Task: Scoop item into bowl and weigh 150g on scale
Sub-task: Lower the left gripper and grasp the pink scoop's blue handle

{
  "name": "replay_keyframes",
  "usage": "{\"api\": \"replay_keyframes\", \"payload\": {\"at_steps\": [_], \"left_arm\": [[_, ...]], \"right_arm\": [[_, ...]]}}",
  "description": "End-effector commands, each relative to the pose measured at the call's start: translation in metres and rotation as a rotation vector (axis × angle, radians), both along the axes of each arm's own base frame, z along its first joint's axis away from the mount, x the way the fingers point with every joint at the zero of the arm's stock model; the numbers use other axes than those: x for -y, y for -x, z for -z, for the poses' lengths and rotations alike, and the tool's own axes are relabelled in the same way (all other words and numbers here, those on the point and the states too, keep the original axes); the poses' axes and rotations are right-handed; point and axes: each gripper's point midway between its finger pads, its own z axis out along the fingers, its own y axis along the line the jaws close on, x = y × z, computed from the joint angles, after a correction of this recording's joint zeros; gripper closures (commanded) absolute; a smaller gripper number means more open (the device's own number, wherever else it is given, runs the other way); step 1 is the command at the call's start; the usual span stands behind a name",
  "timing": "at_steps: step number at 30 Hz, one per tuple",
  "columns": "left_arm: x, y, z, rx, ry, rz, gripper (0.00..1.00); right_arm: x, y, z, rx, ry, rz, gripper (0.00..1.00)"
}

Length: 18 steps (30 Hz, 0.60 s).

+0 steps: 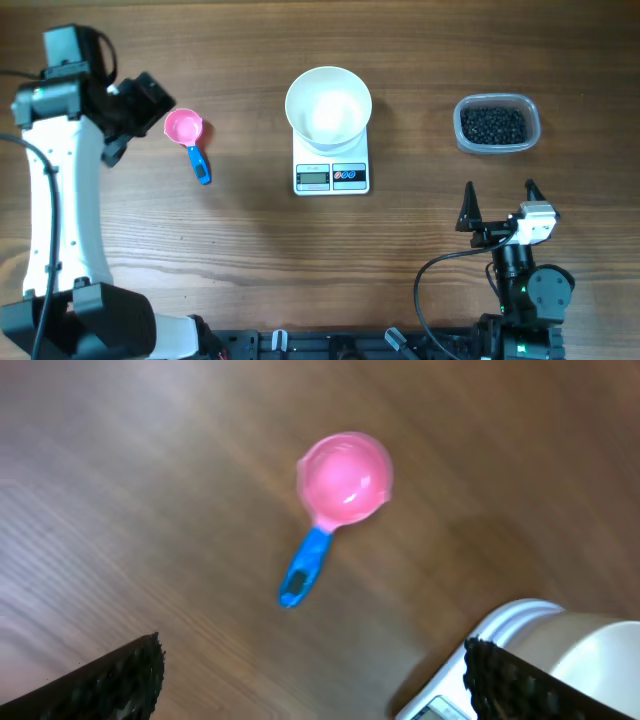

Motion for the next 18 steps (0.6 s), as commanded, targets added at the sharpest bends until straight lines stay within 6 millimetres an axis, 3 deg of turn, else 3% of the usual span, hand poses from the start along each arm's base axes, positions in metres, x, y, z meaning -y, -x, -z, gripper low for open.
{"api": "replay_keyframes", "payload": {"at_steps": [1, 5, 12, 18], "left_arm": [[0.003, 0.008, 0.021, -0.098, 0.015, -0.003, 0.01], [0.006, 0.011, 0.044, -0.176, 0.030, 0.007, 0.00], [0.019, 0.027, 0.106, -0.245, 0.101, 0.076, 0.00], [0.018, 0.009, 0.143, -0.159, 0.096, 0.097, 0.01]], "right_arm": [[-0.004, 0.001, -0.003, 0.012, -0.003, -0.019, 0.00], [-0.004, 0.001, -0.003, 0.012, -0.003, -0.019, 0.00], [-0.004, 0.001, -0.003, 0.012, -0.003, -0.019, 0.00], [-0.004, 0.001, -0.003, 0.012, -0.003, -0.019, 0.00]]}}
